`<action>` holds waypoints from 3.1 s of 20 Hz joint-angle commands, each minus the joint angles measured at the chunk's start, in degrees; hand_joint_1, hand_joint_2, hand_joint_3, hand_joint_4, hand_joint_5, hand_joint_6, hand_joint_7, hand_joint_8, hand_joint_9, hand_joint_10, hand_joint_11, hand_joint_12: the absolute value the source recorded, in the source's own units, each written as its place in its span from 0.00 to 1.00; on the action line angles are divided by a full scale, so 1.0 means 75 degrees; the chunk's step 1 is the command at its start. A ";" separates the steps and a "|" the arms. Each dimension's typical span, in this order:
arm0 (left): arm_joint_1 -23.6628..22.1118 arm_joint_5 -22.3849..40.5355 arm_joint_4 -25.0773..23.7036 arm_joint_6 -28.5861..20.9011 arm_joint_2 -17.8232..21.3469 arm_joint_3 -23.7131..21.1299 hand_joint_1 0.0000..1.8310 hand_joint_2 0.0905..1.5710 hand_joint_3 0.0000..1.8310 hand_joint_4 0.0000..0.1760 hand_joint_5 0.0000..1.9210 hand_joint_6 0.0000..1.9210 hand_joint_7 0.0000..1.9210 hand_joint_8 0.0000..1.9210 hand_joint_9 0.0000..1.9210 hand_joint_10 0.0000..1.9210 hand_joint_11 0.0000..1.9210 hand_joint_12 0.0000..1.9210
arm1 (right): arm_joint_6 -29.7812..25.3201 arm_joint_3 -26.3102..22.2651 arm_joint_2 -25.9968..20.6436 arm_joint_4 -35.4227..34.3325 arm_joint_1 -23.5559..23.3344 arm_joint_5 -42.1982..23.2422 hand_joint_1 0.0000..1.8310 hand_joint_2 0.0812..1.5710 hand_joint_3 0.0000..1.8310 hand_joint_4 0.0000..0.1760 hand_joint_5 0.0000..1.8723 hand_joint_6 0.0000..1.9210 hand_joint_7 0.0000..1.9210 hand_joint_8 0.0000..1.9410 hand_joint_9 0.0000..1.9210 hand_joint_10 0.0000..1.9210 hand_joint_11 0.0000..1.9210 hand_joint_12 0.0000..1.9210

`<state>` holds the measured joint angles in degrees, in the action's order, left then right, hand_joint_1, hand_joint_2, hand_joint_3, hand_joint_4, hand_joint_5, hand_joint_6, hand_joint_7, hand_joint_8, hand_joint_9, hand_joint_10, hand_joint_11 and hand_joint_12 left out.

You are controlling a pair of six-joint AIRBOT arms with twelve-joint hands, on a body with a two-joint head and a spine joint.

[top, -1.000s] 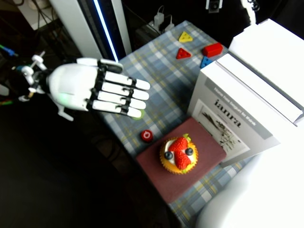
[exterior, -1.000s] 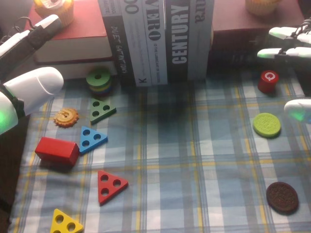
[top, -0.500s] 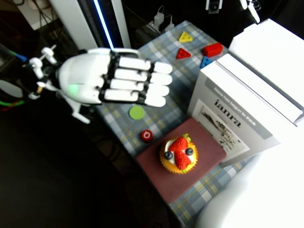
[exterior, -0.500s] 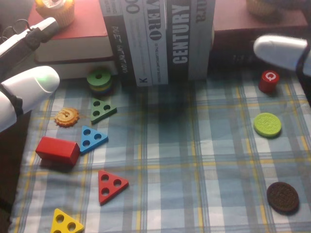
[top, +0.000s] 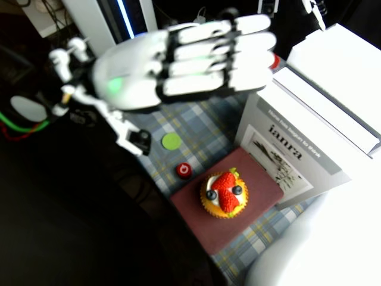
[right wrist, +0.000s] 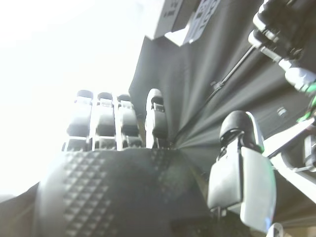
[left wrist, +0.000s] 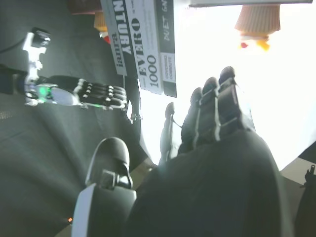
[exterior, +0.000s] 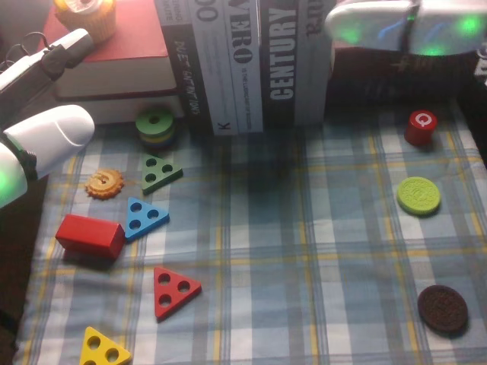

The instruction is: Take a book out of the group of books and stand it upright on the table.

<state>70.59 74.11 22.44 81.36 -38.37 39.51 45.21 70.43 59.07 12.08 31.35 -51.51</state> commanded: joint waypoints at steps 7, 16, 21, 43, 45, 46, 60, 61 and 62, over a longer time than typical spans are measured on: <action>-0.0037 0.0929 -0.0118 -0.0070 -0.0029 0.0042 0.00 0.82 0.00 1.00 0.07 0.00 0.01 0.00 0.00 0.00 0.00 0.00 | 0.0028 0.0380 0.0309 0.0850 -0.0836 0.1026 0.00 0.65 0.01 1.00 0.10 0.00 0.00 0.00 0.00 0.00 0.06 0.03; 0.0002 0.1008 -0.0101 -0.0120 -0.0037 0.0005 0.00 0.82 0.00 1.00 0.08 0.00 0.01 0.00 0.00 0.00 0.00 0.00 | 0.0028 0.0164 0.0285 0.1190 -0.0845 0.1387 0.00 0.65 0.00 1.00 0.13 0.01 0.00 0.00 0.00 0.00 0.00 0.00; 0.0077 0.1092 -0.0064 -0.0149 -0.0033 -0.0035 0.00 0.83 0.00 1.00 0.07 0.00 0.03 0.00 0.00 0.00 0.00 0.00 | 0.0031 -0.0343 0.0013 0.1580 -0.0763 0.1367 0.00 0.65 0.00 1.00 0.17 0.01 0.00 0.00 0.00 0.00 0.00 0.00; 0.0557 0.1397 0.0242 -0.0360 -0.0065 -0.0151 0.05 0.84 0.00 1.00 0.10 0.00 0.03 0.00 0.01 0.00 0.00 0.00 | 0.0093 -0.2118 -0.1298 0.1272 0.1480 -0.1747 0.14 0.76 0.00 0.88 0.21 0.00 0.00 0.00 0.00 0.00 0.00 0.00; 0.0597 0.1396 0.0292 -0.0373 -0.0096 -0.0152 0.02 0.83 0.00 1.00 0.10 0.00 0.05 0.01 0.02 0.01 0.00 0.00 | 0.0092 -0.2141 -0.1354 0.1273 0.1579 -0.1959 0.26 0.59 0.00 0.76 0.05 0.00 0.00 0.00 0.00 0.00 0.00 0.00; 0.0618 0.1427 0.0303 -0.0383 -0.0115 -0.0151 0.02 0.84 0.00 1.00 0.10 0.00 0.05 0.01 0.03 0.01 0.00 0.00 | 0.0013 -0.2163 -0.1399 0.1333 0.1585 -0.2091 0.29 0.61 0.00 0.95 0.05 0.01 0.00 0.00 0.00 0.00 0.00 0.00; 0.0734 0.1850 0.0358 -0.0999 -0.0151 -0.0054 0.01 0.84 0.00 1.00 0.10 0.00 0.05 0.00 0.03 0.00 0.00 0.00 | -0.0670 -0.1983 -0.1325 0.1299 0.1844 -0.3188 0.27 0.78 0.00 0.13 0.35 0.01 0.21 0.00 0.18 0.00 0.00 0.41; 0.0734 0.1845 0.0355 -0.1083 -0.0166 -0.0012 0.02 0.84 0.00 1.00 0.10 0.00 0.05 0.00 0.02 0.00 0.00 0.00 | -0.0815 -0.1881 -0.1201 0.1223 0.1862 -0.2983 0.36 0.77 0.00 0.00 0.32 0.00 0.24 0.01 0.21 0.01 0.00 0.45; 0.0733 0.1811 0.0360 -0.1153 -0.0183 0.0033 0.04 0.84 0.00 1.00 0.11 0.00 0.04 0.00 0.01 0.00 0.00 0.00 | -0.1014 -0.1759 -0.1071 0.1210 0.1867 -0.2795 0.36 0.75 0.00 0.00 0.26 0.00 0.21 0.00 0.18 0.00 0.00 0.39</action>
<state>76.25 80.64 25.89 72.99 -39.68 39.62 36.86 57.98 51.53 23.62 45.67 -66.89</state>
